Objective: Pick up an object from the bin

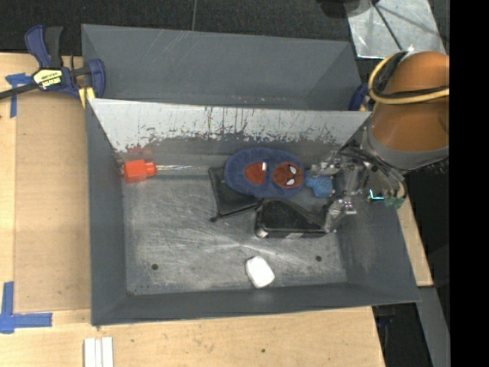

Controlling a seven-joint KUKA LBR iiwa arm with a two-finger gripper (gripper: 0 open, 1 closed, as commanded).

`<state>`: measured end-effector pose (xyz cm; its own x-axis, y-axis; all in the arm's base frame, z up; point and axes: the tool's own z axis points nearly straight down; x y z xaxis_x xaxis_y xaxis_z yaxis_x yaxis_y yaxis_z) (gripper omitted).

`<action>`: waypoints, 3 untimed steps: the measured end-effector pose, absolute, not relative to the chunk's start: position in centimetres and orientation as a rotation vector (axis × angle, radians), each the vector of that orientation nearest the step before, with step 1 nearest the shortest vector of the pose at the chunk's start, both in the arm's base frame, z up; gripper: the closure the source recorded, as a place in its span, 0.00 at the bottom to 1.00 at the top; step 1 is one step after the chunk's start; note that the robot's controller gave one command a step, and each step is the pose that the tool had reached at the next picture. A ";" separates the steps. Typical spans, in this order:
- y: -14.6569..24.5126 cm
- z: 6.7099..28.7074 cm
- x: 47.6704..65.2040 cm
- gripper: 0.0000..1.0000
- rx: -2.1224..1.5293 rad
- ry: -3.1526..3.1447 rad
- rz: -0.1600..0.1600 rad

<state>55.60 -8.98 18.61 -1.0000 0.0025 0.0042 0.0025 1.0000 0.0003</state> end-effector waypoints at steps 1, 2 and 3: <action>-9.4 9.2 57.1 0.00 -0.205 -3.139 0.003; -5.5 10.1 57.4 0.00 -0.134 -3.141 0.001; -3.5 10.0 56.8 0.00 -0.552 -3.093 0.000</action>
Offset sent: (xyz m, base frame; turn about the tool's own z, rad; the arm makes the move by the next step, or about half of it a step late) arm 0.0144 -0.0023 -0.1161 0.1335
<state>56.84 -3.50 10.04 -0.9383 0.3458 -0.0001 0.3458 0.9383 0.0002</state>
